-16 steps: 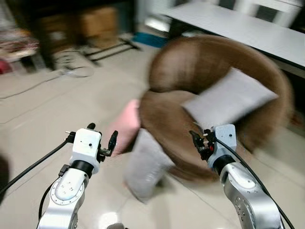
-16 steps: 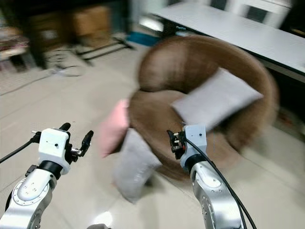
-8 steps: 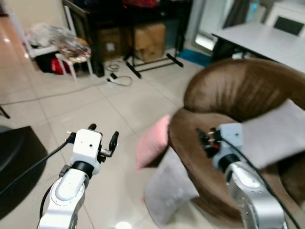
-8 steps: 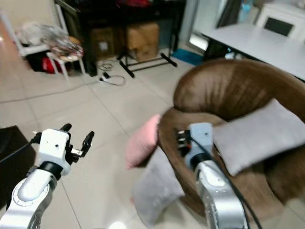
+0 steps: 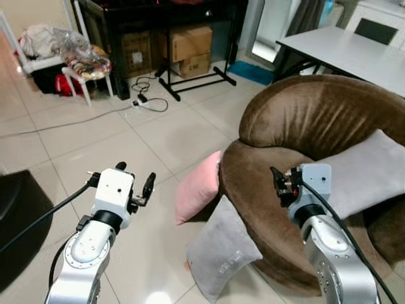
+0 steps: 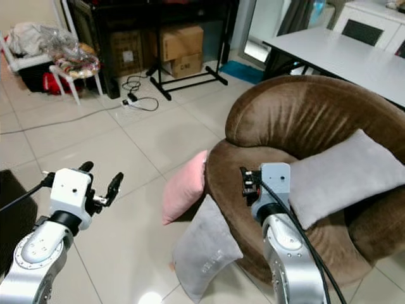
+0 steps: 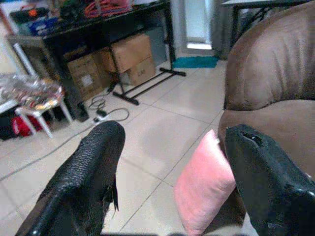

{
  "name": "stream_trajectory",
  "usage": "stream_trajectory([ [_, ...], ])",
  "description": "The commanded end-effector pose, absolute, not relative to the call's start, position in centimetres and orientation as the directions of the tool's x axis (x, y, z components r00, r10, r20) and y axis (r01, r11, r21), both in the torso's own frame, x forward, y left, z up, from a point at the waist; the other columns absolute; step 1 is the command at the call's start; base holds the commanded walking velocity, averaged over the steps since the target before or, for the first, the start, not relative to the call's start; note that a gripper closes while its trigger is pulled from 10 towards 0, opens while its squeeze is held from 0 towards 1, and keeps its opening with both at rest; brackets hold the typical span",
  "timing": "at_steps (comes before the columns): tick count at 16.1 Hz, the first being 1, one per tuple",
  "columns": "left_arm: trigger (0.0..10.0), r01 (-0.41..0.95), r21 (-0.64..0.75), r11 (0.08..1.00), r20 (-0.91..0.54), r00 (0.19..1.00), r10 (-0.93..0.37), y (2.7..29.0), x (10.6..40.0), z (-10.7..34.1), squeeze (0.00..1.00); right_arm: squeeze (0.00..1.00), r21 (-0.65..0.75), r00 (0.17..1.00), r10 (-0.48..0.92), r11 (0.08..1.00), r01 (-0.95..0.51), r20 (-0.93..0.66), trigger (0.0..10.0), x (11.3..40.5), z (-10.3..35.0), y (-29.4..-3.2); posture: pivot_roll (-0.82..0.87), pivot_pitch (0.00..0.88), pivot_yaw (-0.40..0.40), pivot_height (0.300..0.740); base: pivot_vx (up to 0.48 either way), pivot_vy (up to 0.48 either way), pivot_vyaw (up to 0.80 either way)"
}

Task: Move the pillow to the sofa from floor

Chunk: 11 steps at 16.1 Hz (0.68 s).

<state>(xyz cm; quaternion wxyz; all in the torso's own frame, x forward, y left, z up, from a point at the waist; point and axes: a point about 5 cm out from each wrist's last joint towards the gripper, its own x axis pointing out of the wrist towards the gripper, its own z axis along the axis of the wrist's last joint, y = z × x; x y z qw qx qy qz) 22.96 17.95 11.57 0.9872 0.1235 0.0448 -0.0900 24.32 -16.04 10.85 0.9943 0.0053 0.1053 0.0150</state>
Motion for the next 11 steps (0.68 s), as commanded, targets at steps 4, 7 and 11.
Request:
stream_trajectory([
  [4, 10.0, 0.215, 0.231, 0.949, -0.104, 0.975, -0.195, 17.42, 23.32, 11.64, 0.00, 0.00, -0.006, 0.975, -0.026, 1.000, 0.026, -0.220, 10.0, 23.98, 10.55, -17.27, 0.01, 0.000, -0.044, 0.740, 0.062, 0.000, -0.72],
  [7, 10.0, 0.222, 0.217, 0.951, -0.094, 0.974, -0.206, 17.25, 23.76, 11.74, 0.00, 0.00, -0.010, 0.978, -0.010, 1.000, 0.008, -0.206, 10.0, 24.01, 10.75, -17.04, 0.01, 0.000, -0.040, 0.740, 0.308, 0.000, 0.00],
  [11, 10.0, 0.228, 0.214, 0.950, -0.094, 0.973, -0.212, 17.26, 23.76, 11.75, 0.00, 0.00, -0.007, 0.979, -0.013, 1.000, 0.012, -0.204, 10.0, 24.09, 10.79, -16.99, 0.01, 0.000, -0.038, 0.740, 0.384, 0.000, 0.00],
])
